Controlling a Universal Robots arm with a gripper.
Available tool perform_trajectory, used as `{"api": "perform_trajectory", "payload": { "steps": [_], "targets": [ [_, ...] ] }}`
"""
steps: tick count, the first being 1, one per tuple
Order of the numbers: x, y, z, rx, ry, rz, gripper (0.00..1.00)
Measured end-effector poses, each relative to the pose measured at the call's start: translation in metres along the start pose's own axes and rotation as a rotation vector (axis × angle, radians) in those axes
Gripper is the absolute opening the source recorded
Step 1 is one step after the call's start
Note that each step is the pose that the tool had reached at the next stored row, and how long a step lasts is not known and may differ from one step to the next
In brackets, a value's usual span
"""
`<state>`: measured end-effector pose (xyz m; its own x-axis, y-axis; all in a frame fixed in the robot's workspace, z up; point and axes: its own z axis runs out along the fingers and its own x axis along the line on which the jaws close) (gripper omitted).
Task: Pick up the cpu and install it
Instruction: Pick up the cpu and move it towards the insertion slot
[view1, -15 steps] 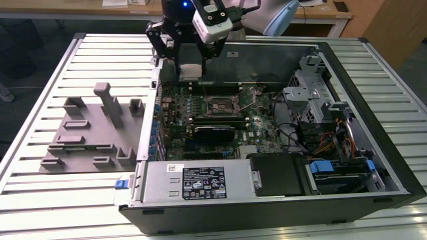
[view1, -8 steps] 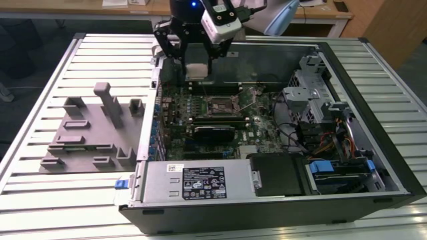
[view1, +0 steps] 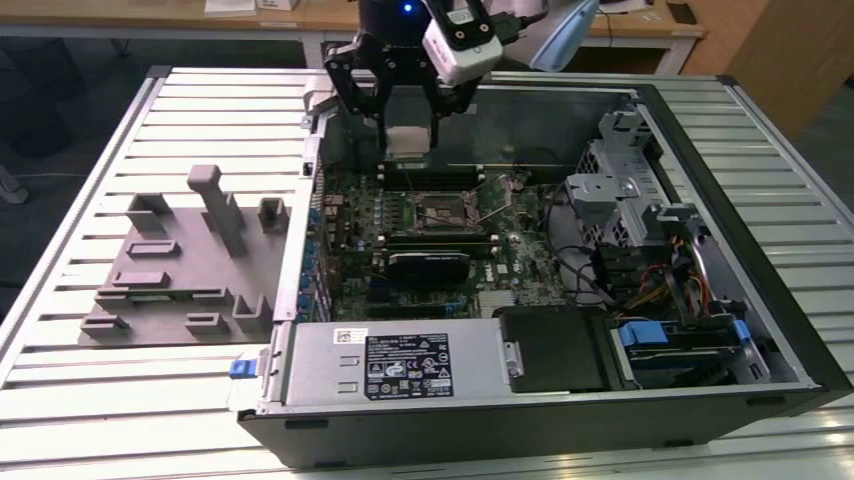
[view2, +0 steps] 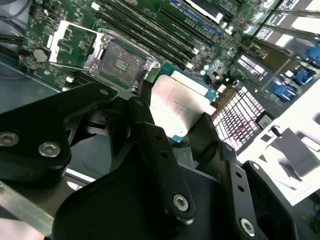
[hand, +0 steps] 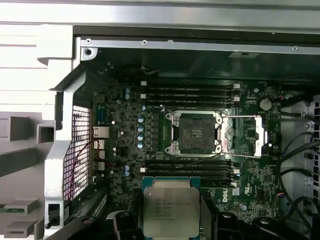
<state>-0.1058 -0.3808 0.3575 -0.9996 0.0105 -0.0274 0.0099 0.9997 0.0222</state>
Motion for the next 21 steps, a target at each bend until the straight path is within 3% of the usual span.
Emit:
{"api": "perform_trajectory", "payload": {
  "steps": [7,15,21],
  "targets": [
    [-0.0099,0.0004,0.0039,0.0007,0.0004,0.000,0.54],
    [-0.0179,0.0013,0.0184,0.0011,0.0063,0.000,0.54],
    [-0.0223,0.0030,0.0294,0.0025,0.0146,0.000,0.54]
  ]
}}
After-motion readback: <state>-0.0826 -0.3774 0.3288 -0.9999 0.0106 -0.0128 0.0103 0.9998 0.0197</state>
